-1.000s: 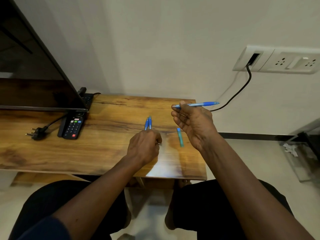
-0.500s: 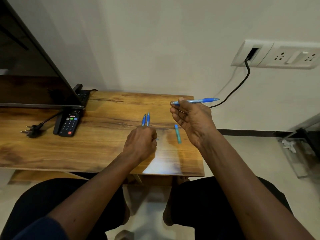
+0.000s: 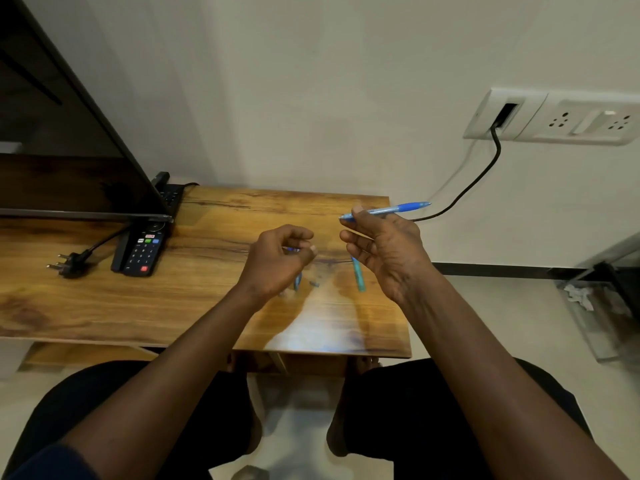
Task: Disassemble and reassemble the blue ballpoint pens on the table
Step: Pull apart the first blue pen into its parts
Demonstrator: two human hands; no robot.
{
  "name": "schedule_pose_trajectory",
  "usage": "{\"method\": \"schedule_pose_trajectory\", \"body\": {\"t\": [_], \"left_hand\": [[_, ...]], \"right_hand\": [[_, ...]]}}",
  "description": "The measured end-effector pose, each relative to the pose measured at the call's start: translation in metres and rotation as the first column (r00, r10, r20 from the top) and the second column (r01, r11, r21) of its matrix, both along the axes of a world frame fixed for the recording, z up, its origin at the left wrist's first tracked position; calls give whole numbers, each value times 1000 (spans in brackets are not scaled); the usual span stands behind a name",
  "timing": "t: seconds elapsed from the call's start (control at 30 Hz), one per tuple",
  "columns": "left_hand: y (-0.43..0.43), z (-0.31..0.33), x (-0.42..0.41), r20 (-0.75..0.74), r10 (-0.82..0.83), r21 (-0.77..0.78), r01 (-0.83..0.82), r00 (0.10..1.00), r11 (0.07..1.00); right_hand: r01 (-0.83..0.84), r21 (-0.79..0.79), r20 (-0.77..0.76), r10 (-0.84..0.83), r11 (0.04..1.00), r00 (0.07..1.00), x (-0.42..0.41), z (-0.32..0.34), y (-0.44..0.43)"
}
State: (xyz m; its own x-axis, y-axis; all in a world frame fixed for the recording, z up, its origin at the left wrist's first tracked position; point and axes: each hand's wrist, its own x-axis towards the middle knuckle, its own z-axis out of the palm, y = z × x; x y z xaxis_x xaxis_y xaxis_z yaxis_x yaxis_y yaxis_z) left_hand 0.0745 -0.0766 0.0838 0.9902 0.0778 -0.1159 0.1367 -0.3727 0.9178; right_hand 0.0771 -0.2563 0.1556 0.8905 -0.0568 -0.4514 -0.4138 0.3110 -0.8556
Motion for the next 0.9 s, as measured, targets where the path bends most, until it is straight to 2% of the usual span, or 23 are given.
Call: {"method": "schedule_pose_trajectory", "body": {"t": [0.1,0.2,0.37,0.9], "left_hand": [[-6,17,-4,9,-27,-314,28,1000,949],[-11,24,-8,60,-22,-461,47,998,886],[-15,27,-11,129,8,-490,57,992,870],[-16,23,-12,119,124,-492,-50,985,869]], "right_hand": [[-12,17,10,11,1000,1000,0,-3,2],[-24,32,22,23,999,999,0,-4,4],[-43,42,24,42,998,999,0,-6,6],[-52,30,20,52,998,998,-1,-7,19]]}}
